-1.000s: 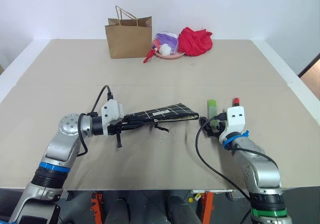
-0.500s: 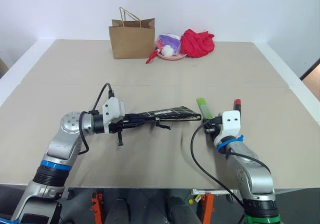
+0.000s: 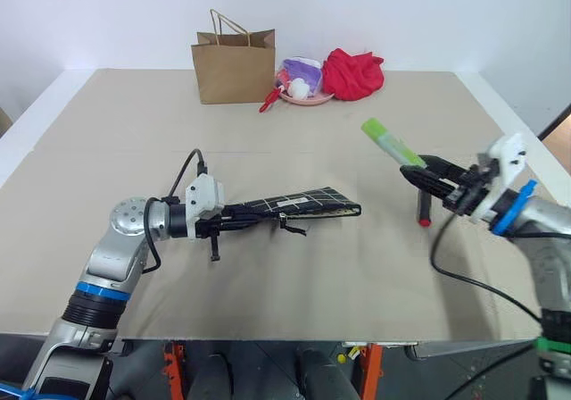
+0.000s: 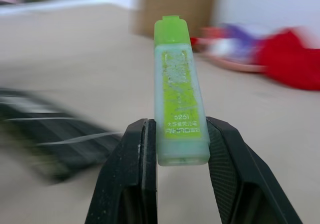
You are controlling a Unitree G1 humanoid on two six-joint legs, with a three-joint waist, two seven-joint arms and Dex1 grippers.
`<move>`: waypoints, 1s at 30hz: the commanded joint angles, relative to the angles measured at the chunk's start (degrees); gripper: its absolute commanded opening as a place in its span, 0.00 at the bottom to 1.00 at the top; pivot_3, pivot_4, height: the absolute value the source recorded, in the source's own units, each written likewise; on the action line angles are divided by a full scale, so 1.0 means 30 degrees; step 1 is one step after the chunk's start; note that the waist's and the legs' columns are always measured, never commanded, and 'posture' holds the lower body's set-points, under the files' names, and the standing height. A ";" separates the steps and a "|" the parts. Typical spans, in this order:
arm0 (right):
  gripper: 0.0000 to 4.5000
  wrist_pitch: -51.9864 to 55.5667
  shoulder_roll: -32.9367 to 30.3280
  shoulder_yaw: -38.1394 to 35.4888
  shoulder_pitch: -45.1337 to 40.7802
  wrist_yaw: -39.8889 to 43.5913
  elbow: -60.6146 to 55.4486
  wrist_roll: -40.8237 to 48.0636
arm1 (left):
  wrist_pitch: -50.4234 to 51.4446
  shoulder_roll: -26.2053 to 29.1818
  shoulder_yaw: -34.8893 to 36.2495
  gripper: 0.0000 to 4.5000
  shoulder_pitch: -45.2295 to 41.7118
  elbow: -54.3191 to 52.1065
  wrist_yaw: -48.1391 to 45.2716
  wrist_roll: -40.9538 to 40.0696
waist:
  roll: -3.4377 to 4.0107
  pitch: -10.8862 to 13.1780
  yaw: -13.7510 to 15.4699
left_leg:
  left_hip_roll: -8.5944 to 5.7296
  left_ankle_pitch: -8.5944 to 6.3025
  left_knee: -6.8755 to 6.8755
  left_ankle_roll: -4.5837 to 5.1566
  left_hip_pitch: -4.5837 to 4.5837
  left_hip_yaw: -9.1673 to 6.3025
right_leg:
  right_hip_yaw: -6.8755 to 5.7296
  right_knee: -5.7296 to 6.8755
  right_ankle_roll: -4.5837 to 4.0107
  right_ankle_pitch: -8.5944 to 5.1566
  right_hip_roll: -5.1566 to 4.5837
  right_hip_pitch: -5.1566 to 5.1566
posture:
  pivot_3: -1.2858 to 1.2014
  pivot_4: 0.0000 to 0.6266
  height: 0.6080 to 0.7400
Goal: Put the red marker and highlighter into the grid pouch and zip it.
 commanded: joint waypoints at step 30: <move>0.23 0.3543 -0.3278 0.2833 0.0993 0.4172 -0.2349 0.1187 | -0.0266 -0.0577 -0.0043 0.00 0.0043 -0.1309 0.0686 -0.0005 | -0.0002 0.0005 0.0064 | -0.0002 0.0011 0.0050 -0.0022 -0.0005 0.0001 | -0.0003 0.0001 0.0017 0.0017 -0.0004 -0.0001 | 0.52 0.24 1.00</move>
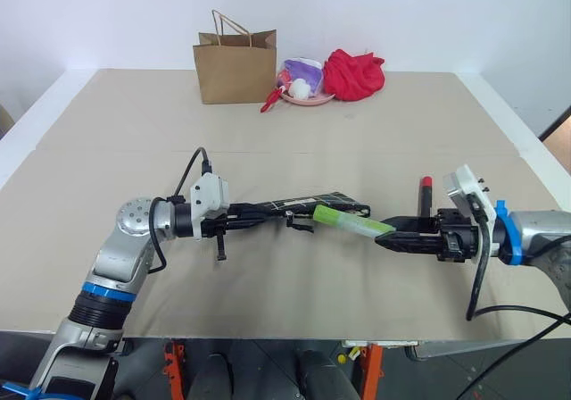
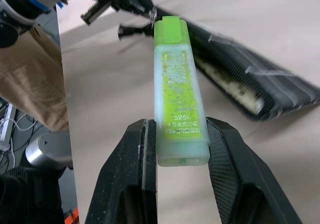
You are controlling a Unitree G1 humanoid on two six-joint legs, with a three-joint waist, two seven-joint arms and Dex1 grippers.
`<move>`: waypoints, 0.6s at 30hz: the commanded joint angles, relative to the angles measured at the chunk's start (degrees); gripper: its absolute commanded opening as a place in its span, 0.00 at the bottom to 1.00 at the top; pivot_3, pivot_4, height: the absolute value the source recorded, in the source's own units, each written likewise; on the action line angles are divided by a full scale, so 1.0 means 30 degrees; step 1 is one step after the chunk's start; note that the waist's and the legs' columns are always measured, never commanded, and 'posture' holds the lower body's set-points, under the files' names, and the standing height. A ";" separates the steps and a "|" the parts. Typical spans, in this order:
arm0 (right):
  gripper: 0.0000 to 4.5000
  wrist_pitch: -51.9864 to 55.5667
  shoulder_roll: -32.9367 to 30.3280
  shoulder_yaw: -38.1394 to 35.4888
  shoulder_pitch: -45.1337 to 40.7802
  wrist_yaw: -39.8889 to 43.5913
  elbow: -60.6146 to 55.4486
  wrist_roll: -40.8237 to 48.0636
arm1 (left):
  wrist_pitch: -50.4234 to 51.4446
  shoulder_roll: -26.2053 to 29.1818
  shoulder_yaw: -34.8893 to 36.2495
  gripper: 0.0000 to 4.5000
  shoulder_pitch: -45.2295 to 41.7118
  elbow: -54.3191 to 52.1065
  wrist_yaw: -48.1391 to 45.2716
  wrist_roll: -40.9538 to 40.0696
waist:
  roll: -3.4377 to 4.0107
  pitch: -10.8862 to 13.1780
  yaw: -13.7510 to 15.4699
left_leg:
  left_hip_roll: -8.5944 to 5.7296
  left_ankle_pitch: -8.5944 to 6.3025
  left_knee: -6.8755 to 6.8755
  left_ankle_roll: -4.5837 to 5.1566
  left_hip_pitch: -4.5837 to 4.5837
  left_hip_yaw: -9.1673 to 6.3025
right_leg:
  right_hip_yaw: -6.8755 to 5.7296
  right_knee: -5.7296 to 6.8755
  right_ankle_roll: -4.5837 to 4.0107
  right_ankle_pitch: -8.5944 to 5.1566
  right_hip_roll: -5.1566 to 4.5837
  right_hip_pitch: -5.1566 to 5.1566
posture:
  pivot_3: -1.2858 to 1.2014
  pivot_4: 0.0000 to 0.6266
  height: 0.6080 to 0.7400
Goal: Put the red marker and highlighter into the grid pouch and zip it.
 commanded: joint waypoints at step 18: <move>0.23 0.2468 -0.0116 0.1984 -0.3847 -0.0906 0.1018 -0.0799 | -0.0228 -0.0593 -0.0393 0.00 0.0467 -0.1329 0.0256 -0.0136 | 0.0001 0.0000 0.0010 | 0.0000 0.0002 0.0001 -0.0003 0.0003 0.0001 | 0.0000 0.0001 -0.0004 0.0005 0.0001 -0.0002 | 0.52 0.24 1.00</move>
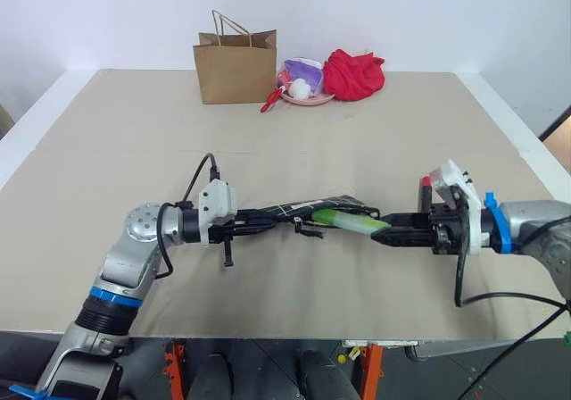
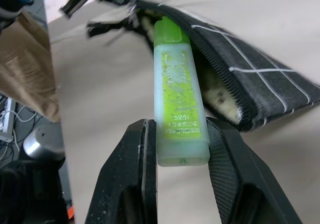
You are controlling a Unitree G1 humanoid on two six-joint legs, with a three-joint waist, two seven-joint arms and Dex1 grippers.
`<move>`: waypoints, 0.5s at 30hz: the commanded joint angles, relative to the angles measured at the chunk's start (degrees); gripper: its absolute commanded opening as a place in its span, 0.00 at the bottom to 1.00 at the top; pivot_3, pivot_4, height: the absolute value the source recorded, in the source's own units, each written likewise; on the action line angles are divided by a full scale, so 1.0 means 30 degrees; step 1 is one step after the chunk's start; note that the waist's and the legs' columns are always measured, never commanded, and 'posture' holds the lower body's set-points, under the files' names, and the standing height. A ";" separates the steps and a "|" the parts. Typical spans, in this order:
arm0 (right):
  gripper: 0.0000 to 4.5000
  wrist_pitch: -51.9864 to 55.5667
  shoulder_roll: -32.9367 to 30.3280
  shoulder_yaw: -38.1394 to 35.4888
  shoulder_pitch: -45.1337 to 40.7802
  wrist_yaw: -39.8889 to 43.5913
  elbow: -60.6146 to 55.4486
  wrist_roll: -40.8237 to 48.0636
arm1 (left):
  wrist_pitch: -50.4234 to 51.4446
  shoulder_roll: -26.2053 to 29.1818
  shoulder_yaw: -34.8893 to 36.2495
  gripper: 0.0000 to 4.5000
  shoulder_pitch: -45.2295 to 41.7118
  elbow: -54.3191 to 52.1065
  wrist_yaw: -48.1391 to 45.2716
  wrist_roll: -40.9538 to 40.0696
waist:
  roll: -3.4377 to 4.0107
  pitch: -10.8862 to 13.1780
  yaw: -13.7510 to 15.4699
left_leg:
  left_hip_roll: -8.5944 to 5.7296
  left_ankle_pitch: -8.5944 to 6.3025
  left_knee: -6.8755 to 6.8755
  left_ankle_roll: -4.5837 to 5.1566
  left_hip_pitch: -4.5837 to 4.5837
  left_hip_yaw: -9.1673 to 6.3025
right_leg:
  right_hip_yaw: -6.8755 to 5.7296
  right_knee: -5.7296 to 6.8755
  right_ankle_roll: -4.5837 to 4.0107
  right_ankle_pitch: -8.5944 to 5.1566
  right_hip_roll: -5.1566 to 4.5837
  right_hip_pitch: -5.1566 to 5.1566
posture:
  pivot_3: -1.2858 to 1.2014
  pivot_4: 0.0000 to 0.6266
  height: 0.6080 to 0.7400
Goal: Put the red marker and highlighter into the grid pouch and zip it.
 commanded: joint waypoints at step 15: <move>0.98 -0.0532 0.0518 0.0479 -0.1256 0.0077 0.0114 -0.0854 | 0.0058 0.0032 0.0052 0.00 0.0290 -0.1306 0.0471 -0.0263 | 0.0000 0.0000 0.0141 | -0.0001 -0.0004 -0.0007 0.0003 -0.0020 -0.0001 | -0.0009 -0.0004 0.0008 -0.0016 -0.0005 -0.0012 | 0.52 0.24 1.00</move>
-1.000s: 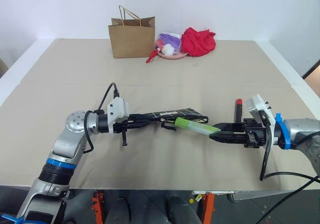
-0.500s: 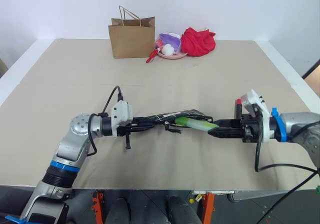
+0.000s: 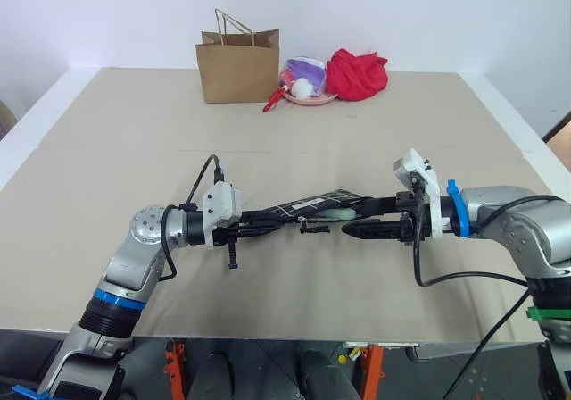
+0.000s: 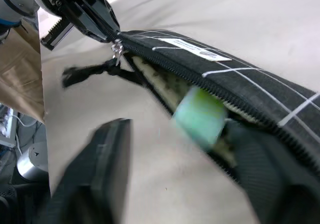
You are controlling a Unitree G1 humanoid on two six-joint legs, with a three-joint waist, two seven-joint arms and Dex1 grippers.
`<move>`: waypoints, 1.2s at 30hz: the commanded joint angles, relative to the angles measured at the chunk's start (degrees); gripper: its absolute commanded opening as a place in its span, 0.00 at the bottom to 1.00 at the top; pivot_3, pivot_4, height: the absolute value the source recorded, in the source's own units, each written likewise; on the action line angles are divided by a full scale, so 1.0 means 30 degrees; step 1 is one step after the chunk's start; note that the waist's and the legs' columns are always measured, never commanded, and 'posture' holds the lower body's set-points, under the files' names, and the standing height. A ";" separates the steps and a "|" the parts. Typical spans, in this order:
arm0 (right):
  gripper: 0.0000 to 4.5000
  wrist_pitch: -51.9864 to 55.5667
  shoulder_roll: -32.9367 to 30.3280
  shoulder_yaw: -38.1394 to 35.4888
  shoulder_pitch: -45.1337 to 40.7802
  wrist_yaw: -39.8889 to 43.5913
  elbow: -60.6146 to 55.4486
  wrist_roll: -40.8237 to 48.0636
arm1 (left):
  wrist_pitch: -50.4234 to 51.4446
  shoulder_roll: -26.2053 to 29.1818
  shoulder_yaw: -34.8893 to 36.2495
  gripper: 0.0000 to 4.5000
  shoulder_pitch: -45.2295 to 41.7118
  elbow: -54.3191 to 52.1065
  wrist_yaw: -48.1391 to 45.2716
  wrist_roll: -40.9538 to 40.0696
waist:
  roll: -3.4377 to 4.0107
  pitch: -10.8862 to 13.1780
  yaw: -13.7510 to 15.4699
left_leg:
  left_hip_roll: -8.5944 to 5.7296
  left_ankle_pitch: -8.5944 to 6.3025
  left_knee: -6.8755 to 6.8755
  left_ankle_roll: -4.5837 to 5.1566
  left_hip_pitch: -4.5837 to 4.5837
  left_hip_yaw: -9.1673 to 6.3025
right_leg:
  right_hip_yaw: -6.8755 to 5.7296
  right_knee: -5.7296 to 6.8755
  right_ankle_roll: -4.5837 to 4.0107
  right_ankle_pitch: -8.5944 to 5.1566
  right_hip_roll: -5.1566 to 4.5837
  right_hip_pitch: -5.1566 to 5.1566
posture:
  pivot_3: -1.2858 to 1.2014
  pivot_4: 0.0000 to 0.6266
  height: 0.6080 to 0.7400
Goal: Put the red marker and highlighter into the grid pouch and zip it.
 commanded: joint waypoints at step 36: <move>0.18 -0.4377 0.8389 -0.6202 0.5686 -1.7325 0.4298 -0.7357 | -0.0045 0.0150 0.0342 0.00 -0.0342 -0.0531 0.0011 -0.0092 | -0.0019 -0.0044 -0.0008 | -0.0009 0.0027 0.0023 -0.0023 0.0128 -0.0007 | 0.0010 -0.0017 -0.0039 0.0028 0.0001 0.0194 | 0.52 0.24 1.00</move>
